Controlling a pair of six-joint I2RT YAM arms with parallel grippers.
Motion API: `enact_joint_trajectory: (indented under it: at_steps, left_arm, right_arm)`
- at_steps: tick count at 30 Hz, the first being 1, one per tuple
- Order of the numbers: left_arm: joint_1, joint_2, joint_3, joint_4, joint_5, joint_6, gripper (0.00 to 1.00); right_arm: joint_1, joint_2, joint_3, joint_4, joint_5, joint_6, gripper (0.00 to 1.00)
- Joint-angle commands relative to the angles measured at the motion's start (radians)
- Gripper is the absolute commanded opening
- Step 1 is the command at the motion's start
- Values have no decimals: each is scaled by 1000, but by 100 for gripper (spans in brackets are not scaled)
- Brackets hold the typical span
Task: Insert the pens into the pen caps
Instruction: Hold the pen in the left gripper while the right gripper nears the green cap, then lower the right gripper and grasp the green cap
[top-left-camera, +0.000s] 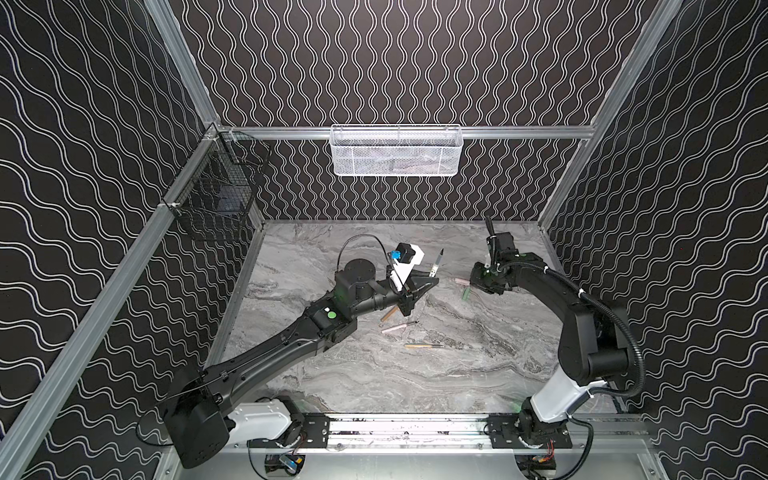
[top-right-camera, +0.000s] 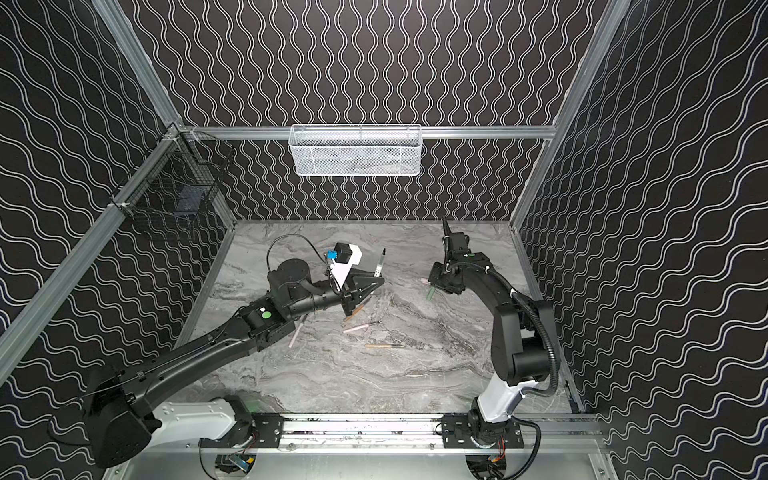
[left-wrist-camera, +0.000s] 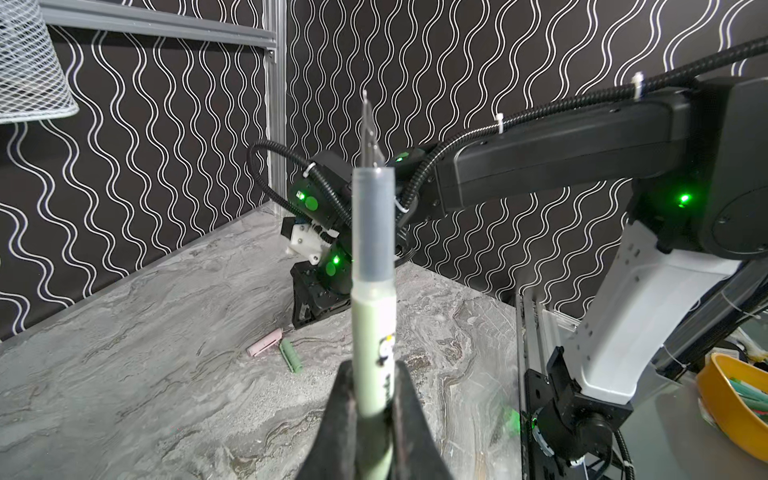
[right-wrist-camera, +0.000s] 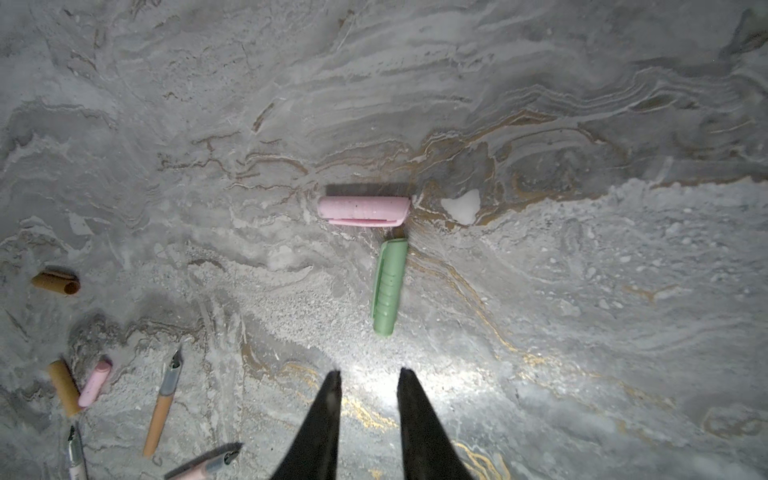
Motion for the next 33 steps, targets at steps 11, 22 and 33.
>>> enact_joint_trajectory:
  at_steps: [11,22,33]
  left_arm:
    - [-19,9,8,-6,-34,28,0]
    - [-93,39,1,-11,-64,51,0]
    - [-152,23,0,-25,-92,67,0]
  right_arm:
    - [-6,126,135,-85,47,-79,26]
    - [-11,227,132,-47,4,-65,29]
    - [3,273,137,-45,6,-53,30]
